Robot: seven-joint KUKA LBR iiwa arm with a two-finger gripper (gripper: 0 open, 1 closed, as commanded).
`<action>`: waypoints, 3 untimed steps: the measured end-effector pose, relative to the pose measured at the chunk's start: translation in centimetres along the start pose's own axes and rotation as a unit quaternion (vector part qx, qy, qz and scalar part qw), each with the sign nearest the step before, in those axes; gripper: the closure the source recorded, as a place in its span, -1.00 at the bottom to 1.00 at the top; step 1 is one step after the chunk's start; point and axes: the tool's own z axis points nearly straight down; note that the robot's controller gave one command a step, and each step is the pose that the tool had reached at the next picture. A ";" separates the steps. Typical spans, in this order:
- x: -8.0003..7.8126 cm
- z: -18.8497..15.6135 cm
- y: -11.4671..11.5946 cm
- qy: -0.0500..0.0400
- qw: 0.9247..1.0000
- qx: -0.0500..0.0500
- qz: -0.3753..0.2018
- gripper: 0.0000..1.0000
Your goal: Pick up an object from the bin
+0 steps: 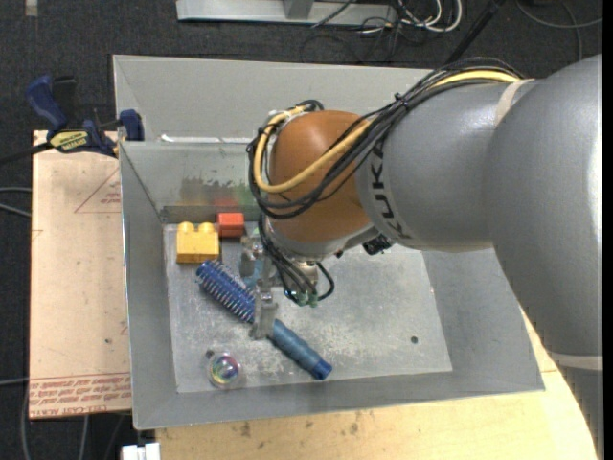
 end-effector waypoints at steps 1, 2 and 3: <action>-0.3 7.6 0.0 -0.002 0.995 0.000 0.100 -1.00; -0.3 7.6 0.0 -0.002 0.995 -0.001 0.100 -1.00; -0.4 7.6 0.0 -0.002 0.995 -0.002 0.101 -1.00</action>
Offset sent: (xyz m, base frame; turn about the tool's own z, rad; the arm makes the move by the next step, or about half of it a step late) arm 0.0033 -0.0002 -0.0737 0.2018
